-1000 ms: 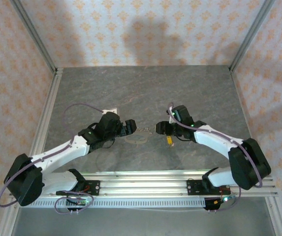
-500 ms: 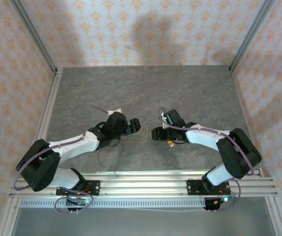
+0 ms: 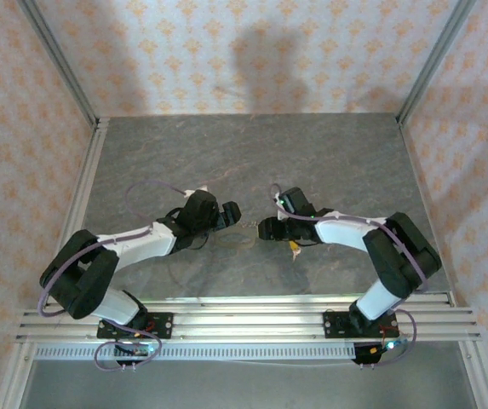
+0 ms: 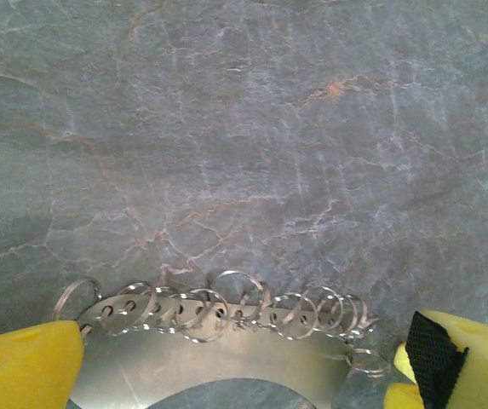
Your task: Put the keys on the keyring
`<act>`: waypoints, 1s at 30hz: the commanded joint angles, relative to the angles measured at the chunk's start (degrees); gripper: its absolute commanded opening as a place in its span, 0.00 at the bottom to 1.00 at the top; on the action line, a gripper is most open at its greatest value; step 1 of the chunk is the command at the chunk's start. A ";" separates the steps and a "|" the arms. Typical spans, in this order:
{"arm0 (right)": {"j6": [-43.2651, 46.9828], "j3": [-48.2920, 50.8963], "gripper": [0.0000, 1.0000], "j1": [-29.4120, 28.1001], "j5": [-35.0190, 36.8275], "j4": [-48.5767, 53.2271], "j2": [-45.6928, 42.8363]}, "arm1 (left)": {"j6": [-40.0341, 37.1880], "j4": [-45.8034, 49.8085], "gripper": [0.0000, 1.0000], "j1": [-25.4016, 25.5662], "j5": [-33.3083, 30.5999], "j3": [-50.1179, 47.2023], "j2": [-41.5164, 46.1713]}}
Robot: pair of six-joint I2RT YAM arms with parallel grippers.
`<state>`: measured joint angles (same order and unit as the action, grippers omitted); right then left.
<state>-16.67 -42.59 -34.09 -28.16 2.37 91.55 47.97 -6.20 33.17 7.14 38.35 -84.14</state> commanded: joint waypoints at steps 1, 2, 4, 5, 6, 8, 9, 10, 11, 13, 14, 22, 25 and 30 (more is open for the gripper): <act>0.22 -2.13 0.52 -0.28 -0.72 -1.95 1.18 | -0.59 -2.23 0.99 -0.98 0.38 1.76 -1.56; 0.16 -2.33 0.51 -0.27 -0.83 -2.06 1.39 | -0.79 -2.39 0.99 -1.10 0.42 1.97 -1.95; 0.12 -2.86 0.51 -0.36 -1.32 -2.14 1.74 | -1.20 -2.50 0.99 -1.47 0.55 2.60 -2.91; 0.14 -3.02 0.51 -0.37 -1.49 -2.12 1.80 | -1.36 -2.50 0.99 -1.53 0.60 3.02 -3.35; 0.11 -3.30 0.51 -0.37 -1.67 -2.13 1.89 | -1.63 -2.57 0.99 -1.75 0.60 3.50 -3.88; 0.10 -3.64 0.50 -0.45 -2.02 -2.07 2.12 | -2.04 -2.59 0.99 -2.13 0.82 4.33 -4.90; 0.00 -3.85 0.50 -0.53 -2.18 -2.07 2.12 | -2.24 -2.67 0.99 -2.27 0.95 4.84 -5.42; 0.04 -3.98 0.50 -0.62 -2.32 -2.04 2.23 | -2.47 -2.68 0.99 -2.49 1.11 5.34 -5.97; 0.05 -4.16 0.50 -0.67 -2.49 -2.02 2.40 | -2.65 -2.68 0.99 -2.71 1.21 5.73 -6.48; -0.06 -4.31 0.49 -0.87 -2.76 -2.02 2.74 | -3.13 -2.60 0.99 -3.19 1.56 6.74 -7.55; -0.09 -4.36 0.49 -0.89 -2.85 -2.03 2.91 | -3.29 -2.63 0.99 -3.43 1.69 7.04 -8.02; -0.07 -4.26 0.48 -1.22 -3.39 -2.24 3.55 | -4.63 -2.60 0.99 -4.68 2.76 10.38 -11.66; 0.00 -4.22 0.47 -1.25 -3.22 -2.13 3.55 | -5.72 -1.61 0.99 -5.53 3.55 12.43 -12.49; 0.96 -4.28 0.47 -1.25 -1.67 -1.08 3.03 | -6.92 1.06 0.98 -5.92 5.70 14.13 -9.47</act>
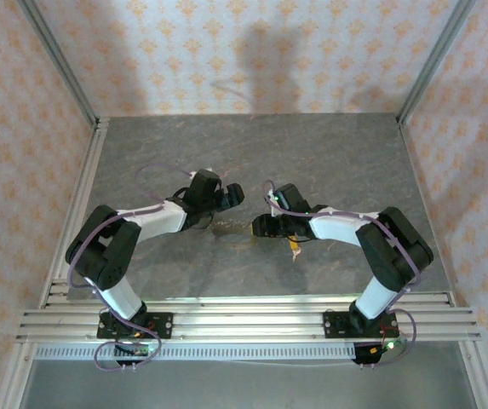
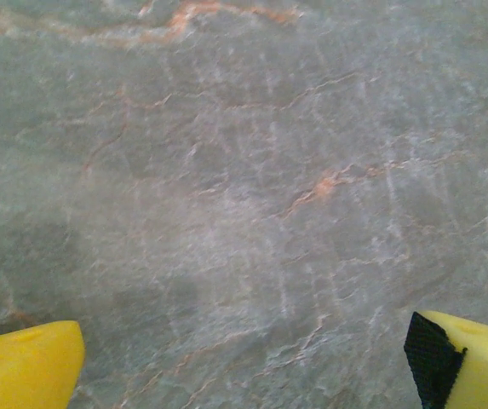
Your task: Put the keys on the keyring
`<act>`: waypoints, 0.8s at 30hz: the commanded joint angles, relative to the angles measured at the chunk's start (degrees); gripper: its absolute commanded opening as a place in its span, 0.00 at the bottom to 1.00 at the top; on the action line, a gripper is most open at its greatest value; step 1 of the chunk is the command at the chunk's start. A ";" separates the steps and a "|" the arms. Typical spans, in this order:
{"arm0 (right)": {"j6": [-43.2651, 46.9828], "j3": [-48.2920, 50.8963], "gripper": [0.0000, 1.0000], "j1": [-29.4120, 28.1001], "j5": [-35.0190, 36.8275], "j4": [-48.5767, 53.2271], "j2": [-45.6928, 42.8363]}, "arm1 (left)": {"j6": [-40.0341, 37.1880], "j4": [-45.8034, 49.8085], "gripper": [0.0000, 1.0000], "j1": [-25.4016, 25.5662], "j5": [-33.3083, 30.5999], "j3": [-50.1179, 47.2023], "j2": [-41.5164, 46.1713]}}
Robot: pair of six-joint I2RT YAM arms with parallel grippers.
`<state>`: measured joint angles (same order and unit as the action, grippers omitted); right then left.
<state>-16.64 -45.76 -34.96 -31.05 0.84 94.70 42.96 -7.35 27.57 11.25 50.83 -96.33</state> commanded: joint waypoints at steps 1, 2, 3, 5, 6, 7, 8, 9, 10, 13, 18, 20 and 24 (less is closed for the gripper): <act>1.16 -1.22 0.47 -0.37 1.46 0.56 -0.21 | -1.62 2.72 0.98 -0.34 2.18 1.39 4.03; 1.25 -1.21 0.47 -0.37 1.63 0.64 -0.17 | -1.20 3.35 0.98 -0.24 2.56 1.20 5.17; 1.49 -1.34 0.47 -0.37 1.73 0.72 -0.06 | -0.80 4.50 0.98 -0.15 2.96 1.04 6.47; 1.91 -1.66 0.47 -0.37 1.77 1.06 0.22 | -0.51 7.28 0.98 0.37 3.79 0.86 8.78; 2.18 -1.73 0.46 -0.37 1.78 1.24 0.39 | -0.66 8.66 0.98 0.78 4.11 0.62 10.10; 2.48 -1.87 0.46 -0.37 1.68 1.38 0.48 | -0.84 9.77 0.98 1.30 4.06 0.36 11.17; 2.91 -1.96 0.46 -0.37 1.60 1.55 0.49 | -0.86 10.86 0.98 1.68 3.92 -0.17 12.52; 3.22 -2.04 0.45 -0.37 1.52 1.82 0.58 | -0.95 11.66 0.98 2.11 3.81 -0.81 13.79; 3.62 -2.13 0.44 -0.37 1.42 2.22 0.53 | -0.87 12.23 0.98 2.50 3.58 -1.40 14.95; 4.47 -2.17 0.43 -0.39 1.12 3.01 0.19 | -0.12 12.74 0.98 3.31 2.67 -3.59 18.23; 5.07 -1.72 0.41 -0.37 0.46 3.62 -0.37 | 0.98 12.50 0.98 4.11 1.55 -6.29 21.31; 4.81 -1.62 0.39 -0.37 0.37 3.56 -0.33 | 1.23 12.32 0.98 4.31 1.42 -6.86 21.60; 4.49 -1.48 0.37 -0.37 0.19 3.33 -0.13 | 1.51 11.88 0.98 4.50 1.24 -7.61 21.63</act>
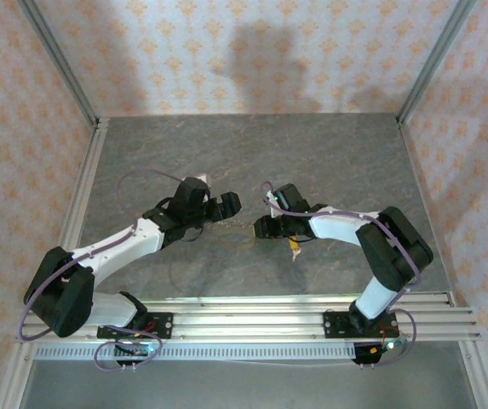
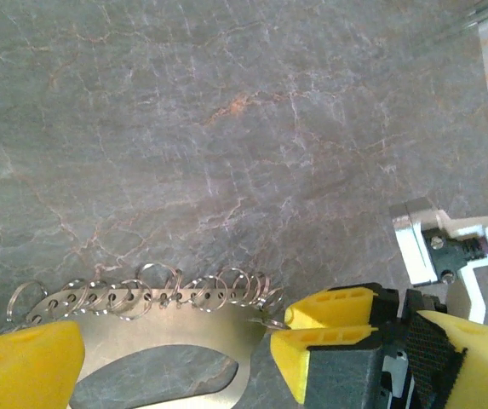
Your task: Put the keys on the keyring
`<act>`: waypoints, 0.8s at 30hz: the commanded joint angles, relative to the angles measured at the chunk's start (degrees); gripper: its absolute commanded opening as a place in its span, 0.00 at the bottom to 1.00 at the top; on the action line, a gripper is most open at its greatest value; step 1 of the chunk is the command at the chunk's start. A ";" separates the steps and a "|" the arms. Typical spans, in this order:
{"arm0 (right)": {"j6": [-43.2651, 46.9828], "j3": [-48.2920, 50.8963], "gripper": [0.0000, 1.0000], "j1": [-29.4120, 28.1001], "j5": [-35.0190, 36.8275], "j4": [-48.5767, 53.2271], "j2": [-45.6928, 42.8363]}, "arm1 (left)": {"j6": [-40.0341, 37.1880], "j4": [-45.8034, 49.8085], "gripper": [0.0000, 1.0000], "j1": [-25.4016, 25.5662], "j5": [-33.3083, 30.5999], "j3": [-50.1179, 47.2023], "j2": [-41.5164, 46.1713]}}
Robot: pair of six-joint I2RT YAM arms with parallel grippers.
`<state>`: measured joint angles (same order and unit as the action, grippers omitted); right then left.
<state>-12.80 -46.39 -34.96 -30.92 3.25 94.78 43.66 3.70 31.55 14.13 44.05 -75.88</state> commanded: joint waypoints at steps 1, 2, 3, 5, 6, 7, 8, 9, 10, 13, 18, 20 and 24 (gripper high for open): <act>0.60 -0.82 0.36 -0.44 0.15 0.95 -0.13 | 0.90 0.61 0.99 0.60 -1.65 -0.95 1.14; 0.60 -0.85 0.35 -0.45 0.15 0.96 0.04 | 0.99 0.27 0.98 0.55 -1.66 -1.08 1.12; 0.65 -0.93 0.35 -0.46 0.10 0.97 0.20 | 1.08 0.04 0.99 0.54 -1.72 -1.16 1.17; 0.72 -1.00 0.34 -0.46 0.13 1.16 0.48 | 1.04 -0.14 0.99 0.56 -1.74 -1.27 1.10; 0.76 -1.00 0.34 -0.46 0.15 1.23 0.58 | 1.08 -0.18 0.99 0.62 -1.74 -1.26 1.17; 0.88 -1.13 0.34 -0.46 0.15 1.32 0.66 | 1.03 -0.13 0.98 0.62 -1.83 -1.20 1.17; 1.00 -1.03 0.34 -0.46 0.18 1.44 0.71 | 0.99 -0.19 0.98 0.62 -1.83 -1.17 1.17; 1.13 -0.99 0.33 -0.46 0.29 1.60 0.76 | 0.91 -0.16 0.98 0.60 -1.83 -1.20 1.17; 1.35 -0.96 0.33 -0.46 0.49 1.84 0.78 | 0.90 -0.19 0.98 0.61 -1.74 -1.16 1.17; 1.82 -0.59 0.33 -0.46 1.27 2.34 0.58 | 0.90 -0.34 0.99 0.61 -1.74 -1.28 1.19; 2.60 0.06 0.34 -0.46 2.57 2.78 0.08 | 1.15 -1.09 0.99 0.62 -1.74 -1.43 1.08; 2.75 0.08 0.33 -0.46 2.65 2.85 0.05 | 1.25 -1.39 0.99 0.59 -1.67 -1.53 0.86; 3.04 0.29 0.31 -0.46 2.87 2.88 0.09 | 1.43 -1.74 0.99 0.62 -1.56 -1.52 0.50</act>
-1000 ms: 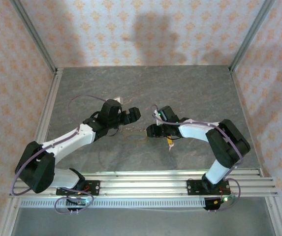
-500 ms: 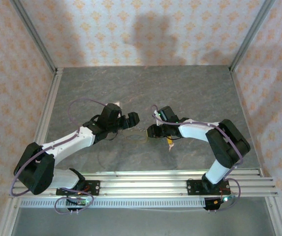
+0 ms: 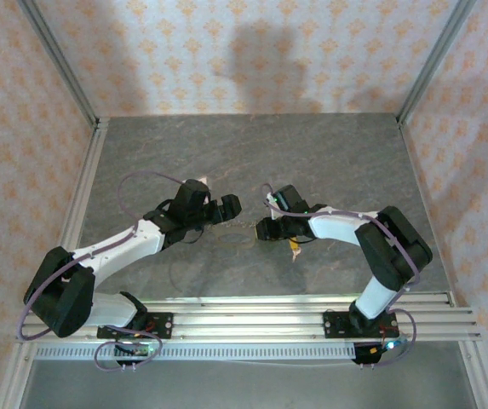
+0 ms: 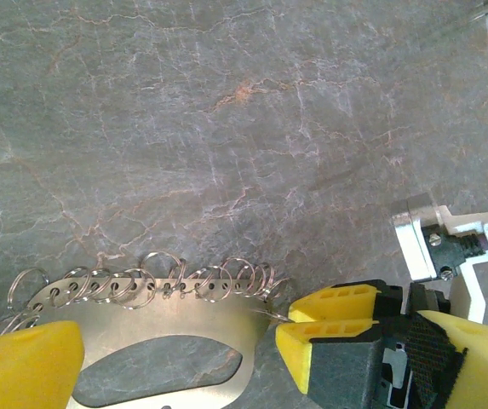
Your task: Put the keys on the keyring
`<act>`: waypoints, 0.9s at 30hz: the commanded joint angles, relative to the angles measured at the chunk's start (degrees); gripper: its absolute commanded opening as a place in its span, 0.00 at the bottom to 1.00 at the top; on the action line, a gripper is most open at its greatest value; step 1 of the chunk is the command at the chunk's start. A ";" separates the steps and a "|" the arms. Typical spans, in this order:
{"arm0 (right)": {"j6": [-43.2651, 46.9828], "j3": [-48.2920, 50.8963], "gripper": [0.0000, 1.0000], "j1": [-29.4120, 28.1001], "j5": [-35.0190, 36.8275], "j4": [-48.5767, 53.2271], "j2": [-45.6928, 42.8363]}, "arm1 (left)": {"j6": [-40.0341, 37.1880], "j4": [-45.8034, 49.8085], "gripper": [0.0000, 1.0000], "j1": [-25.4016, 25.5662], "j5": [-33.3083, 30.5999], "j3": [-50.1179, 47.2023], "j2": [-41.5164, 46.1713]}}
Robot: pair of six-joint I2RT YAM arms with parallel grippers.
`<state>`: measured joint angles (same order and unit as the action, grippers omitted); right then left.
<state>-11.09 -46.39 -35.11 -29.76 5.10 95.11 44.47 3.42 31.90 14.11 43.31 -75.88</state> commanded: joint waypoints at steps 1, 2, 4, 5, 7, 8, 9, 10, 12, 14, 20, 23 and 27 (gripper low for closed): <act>1.34 0.33 0.30 -0.31 1.65 1.01 -0.19 | 0.62 -1.52 0.99 0.27 -1.54 -0.81 0.53; 1.31 0.28 0.30 -0.31 1.69 0.96 -0.14 | 0.58 -1.63 0.99 0.28 -1.54 -0.80 0.55; 1.39 0.21 0.30 -0.31 1.60 0.80 -0.07 | 0.70 -1.75 0.99 0.27 -1.54 -0.84 0.55; 1.38 0.13 0.30 -0.31 1.55 0.72 -0.09 | 0.79 -1.83 0.99 0.34 -1.53 -0.87 0.47; 1.41 -0.08 0.30 -0.31 1.26 0.57 -0.01 | 0.88 -1.97 0.99 0.28 -1.45 -0.91 0.38; 1.35 -0.12 0.30 -0.31 1.15 0.53 0.09 | 0.87 -2.04 0.99 0.36 -1.45 -0.91 0.27; 1.34 -0.24 0.30 -0.31 1.12 0.36 0.15 | 0.92 -2.18 0.99 0.31 -1.45 -0.91 0.25; 1.34 -0.32 0.29 -0.31 0.98 0.27 0.29 | 0.97 -2.24 0.99 0.31 -1.39 -0.90 0.20; 1.24 -0.51 0.28 -0.31 0.83 0.10 0.56 | 0.97 -2.29 0.99 0.34 -1.36 -0.86 0.03; 1.22 -0.66 0.28 -0.31 0.55 -0.04 0.77 | 0.96 -2.45 0.99 0.31 -1.36 -0.87 -0.10; 1.23 -1.23 0.25 -0.31 0.14 -0.19 1.21 | 0.97 -2.80 0.99 0.30 -1.28 -0.90 -0.37; 1.21 -1.38 0.24 -0.31 0.09 -0.19 1.36 | 0.97 -2.98 0.99 0.35 -1.19 -0.92 -0.58; 1.35 -1.44 0.23 -0.31 -0.02 -0.10 1.22 | 0.88 -3.42 0.99 0.34 -0.84 -0.97 -0.95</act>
<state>-10.59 -46.52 -35.11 -29.63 5.08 95.94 44.99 1.87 31.90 14.13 43.00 -75.92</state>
